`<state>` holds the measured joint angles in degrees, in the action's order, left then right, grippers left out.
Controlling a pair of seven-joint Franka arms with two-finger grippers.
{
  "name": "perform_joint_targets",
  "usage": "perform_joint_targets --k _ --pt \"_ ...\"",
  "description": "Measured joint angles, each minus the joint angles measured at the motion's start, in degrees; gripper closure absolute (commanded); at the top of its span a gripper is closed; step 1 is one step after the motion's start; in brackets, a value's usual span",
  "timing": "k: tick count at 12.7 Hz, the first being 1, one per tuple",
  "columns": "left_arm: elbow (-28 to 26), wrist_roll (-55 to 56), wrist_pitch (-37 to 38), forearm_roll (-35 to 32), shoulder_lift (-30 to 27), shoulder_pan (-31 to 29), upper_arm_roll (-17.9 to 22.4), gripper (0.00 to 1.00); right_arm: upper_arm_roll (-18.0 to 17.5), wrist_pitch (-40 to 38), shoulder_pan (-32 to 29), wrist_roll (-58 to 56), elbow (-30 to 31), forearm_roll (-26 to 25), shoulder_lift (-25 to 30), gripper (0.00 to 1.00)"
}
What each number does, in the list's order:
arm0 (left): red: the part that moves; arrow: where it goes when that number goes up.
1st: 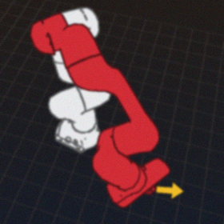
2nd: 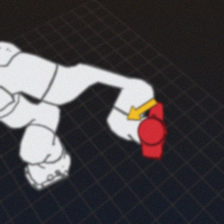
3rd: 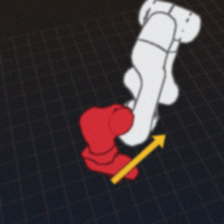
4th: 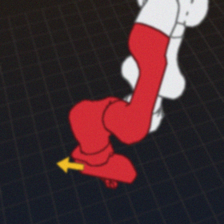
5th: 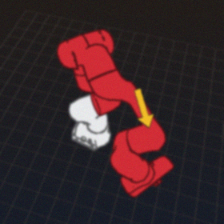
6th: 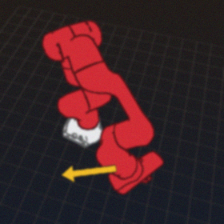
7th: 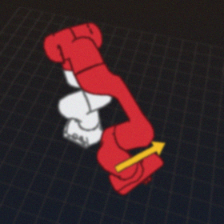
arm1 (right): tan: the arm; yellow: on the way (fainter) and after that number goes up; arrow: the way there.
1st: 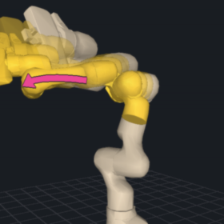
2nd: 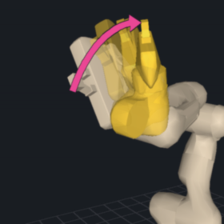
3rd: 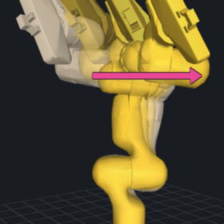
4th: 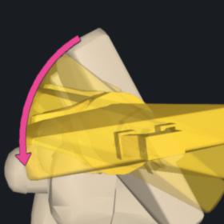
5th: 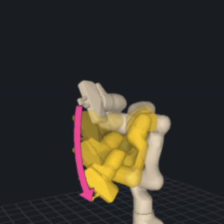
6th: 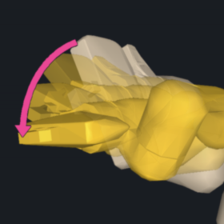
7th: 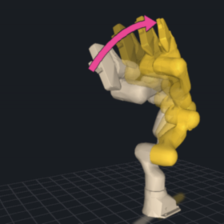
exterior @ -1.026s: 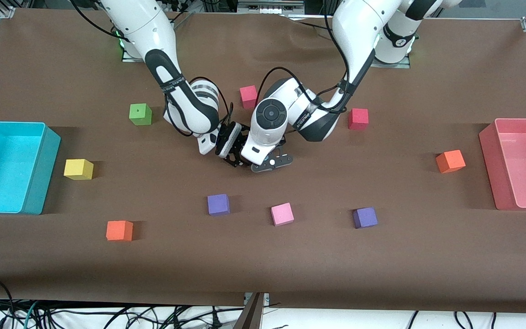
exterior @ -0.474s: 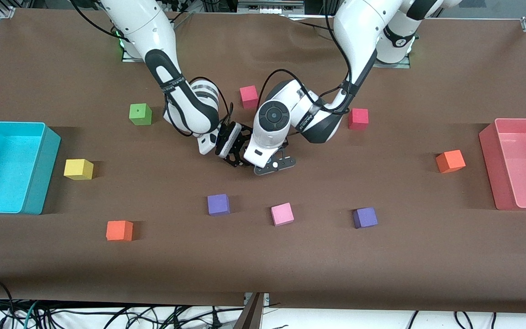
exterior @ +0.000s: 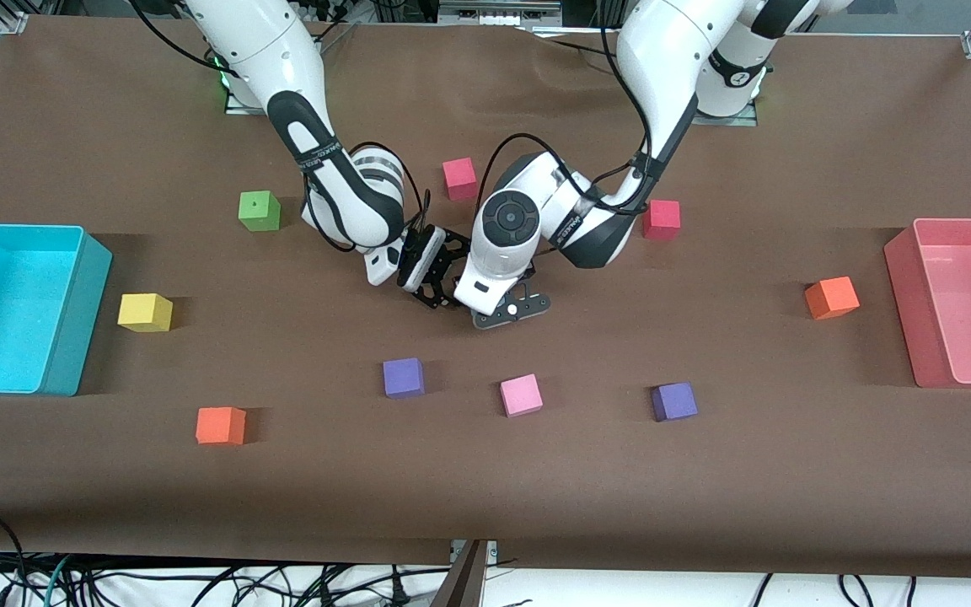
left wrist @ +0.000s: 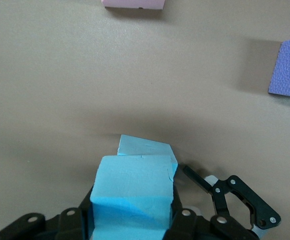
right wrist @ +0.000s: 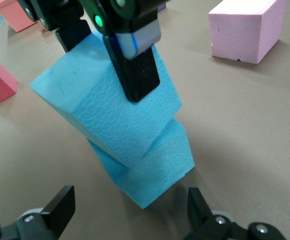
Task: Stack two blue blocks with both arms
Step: 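Lower the held cube onto the placed cube and open the left gripper, then withdraw the left gripper from the stack while the right gripper releases it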
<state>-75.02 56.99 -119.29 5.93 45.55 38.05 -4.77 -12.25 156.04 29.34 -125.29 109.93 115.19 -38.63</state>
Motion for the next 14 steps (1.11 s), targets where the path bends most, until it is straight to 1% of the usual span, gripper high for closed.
perform_joint_targets --k 1,6,9,11,12,14 --pt "0.01 0.00 -0.02 0.00 0.02 0.08 0.03 0.00 0.01 0.00 0.00 0.00 0.00 0.00 0.00 0.00" --pt "0.00 -0.47 -1.16 0.00 1.17 0.81 0.11 0.00 0.02 -0.01 0.00 0.00 0.00 0.00 0.00 0.00" --pt "0.73 -0.47 -1.55 0.00 0.52 0.72 0.40 0.00 0.04 -0.01 0.00 -0.05 -0.14 0.00 0.00 0.00" --pt "0.57 -0.69 0.28 0.00 -2.27 -0.70 0.58 0.00 0.05 -0.01 0.01 -0.11 -0.17 0.00 0.00 0.00" --pt "-0.20 -1.67 2.12 -0.01 -4.73 -2.16 0.48 0.00 0.08 -0.15 0.01 -0.13 -0.16 0.00 0.03 0.00" --pt "-4.11 -5.42 6.53 -0.02 -11.82 -7.26 -0.74 0.00 0.87 -2.35 0.04 -0.13 0.44 0.00 0.34 0.00"
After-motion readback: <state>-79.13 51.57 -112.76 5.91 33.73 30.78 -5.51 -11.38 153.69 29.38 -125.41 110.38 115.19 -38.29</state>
